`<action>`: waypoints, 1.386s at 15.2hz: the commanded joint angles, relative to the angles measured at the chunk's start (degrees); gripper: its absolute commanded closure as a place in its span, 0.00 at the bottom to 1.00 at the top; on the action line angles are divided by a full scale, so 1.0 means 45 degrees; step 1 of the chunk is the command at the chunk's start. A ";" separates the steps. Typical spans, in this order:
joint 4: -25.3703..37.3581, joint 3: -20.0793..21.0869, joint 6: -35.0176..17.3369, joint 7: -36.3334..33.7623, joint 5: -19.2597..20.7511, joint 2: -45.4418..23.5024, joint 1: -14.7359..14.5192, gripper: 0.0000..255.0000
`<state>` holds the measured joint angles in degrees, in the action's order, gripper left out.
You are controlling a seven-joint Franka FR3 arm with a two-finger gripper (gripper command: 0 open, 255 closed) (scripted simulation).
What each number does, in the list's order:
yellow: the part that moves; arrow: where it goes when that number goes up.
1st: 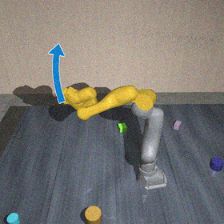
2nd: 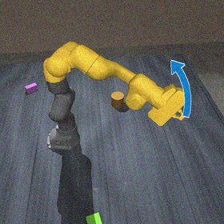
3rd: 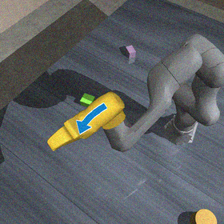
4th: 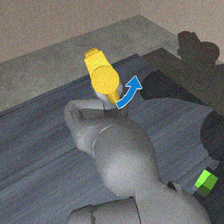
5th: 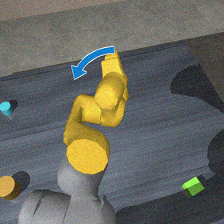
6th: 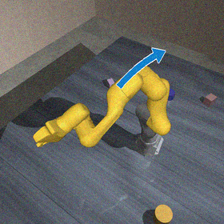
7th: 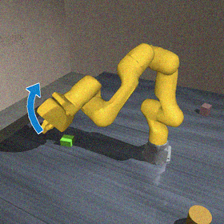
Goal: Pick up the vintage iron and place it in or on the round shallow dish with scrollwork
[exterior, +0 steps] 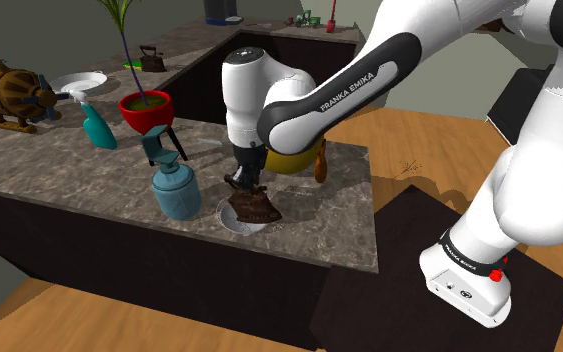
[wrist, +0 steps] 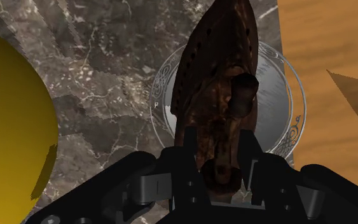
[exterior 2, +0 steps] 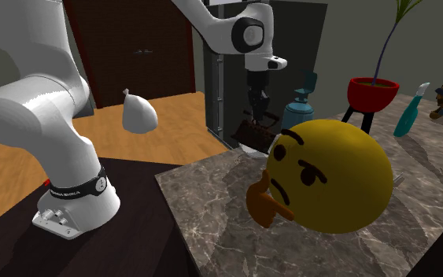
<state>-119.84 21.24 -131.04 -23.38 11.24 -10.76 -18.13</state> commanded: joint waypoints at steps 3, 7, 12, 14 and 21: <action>-0.0059 -0.0001 -0.0006 0.0001 -0.0002 -0.0045 0.0000 1.00; -0.0023 -0.0003 0.0026 0.0014 -0.0007 -0.0050 0.0004 0.00; 0.0223 0.0099 0.0735 0.0220 -0.0331 0.0465 0.0035 0.00; 0.0537 0.0163 0.1414 0.0391 -0.0587 0.0873 0.0050 0.00; 0.0537 0.0160 0.1414 0.0391 -0.0588 0.0873 0.0048 0.00</action>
<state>-117.43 21.96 -124.69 -21.62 8.60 -6.84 -17.91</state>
